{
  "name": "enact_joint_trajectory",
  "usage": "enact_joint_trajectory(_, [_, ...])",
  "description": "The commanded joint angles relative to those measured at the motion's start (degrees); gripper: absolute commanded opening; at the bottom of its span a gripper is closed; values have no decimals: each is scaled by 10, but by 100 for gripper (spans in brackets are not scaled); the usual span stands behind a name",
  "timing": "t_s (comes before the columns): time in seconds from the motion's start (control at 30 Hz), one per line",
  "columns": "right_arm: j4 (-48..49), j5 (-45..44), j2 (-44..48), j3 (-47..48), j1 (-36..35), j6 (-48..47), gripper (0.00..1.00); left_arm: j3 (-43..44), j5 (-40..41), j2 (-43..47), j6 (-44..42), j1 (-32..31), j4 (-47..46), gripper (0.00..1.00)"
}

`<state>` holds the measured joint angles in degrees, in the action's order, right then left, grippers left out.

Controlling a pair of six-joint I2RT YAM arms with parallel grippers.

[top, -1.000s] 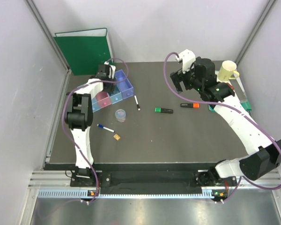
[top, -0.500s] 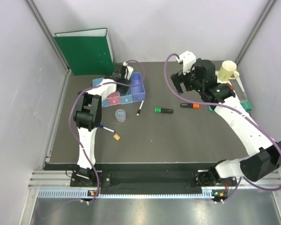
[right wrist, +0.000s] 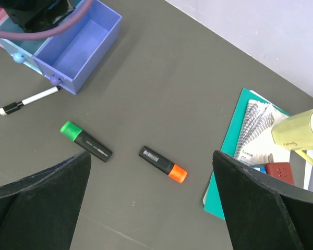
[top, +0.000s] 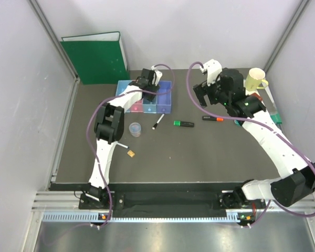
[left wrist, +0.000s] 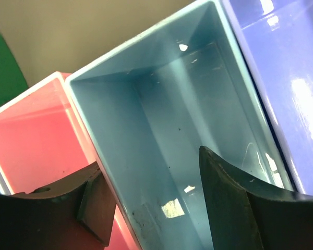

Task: Sort the stationery into containers
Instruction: Move the storage box to the center of the board.

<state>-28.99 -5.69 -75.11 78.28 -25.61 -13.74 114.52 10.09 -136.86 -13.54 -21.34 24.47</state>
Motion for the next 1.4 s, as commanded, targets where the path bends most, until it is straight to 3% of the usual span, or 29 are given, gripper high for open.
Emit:
enact_joint_trajectory(0.0, [12, 9, 29, -1, 8, 9, 100, 46, 3, -23, 7, -27, 16, 65])
enact_joint_trajectory(0.5, [9, 17, 39, -10, 13, 15, 100, 53, -5, -21, 132, -77, 90, 63])
enact_joint_trajectory(0.9, [-2, 17, 51, -31, 13, 8, 100, 49, -77, -14, 276, -107, 110, 63])
enact_joint_trajectory(1.37, [-6, 20, 52, -47, 13, -1, 100, 109, -97, -60, 349, -117, 99, 63])
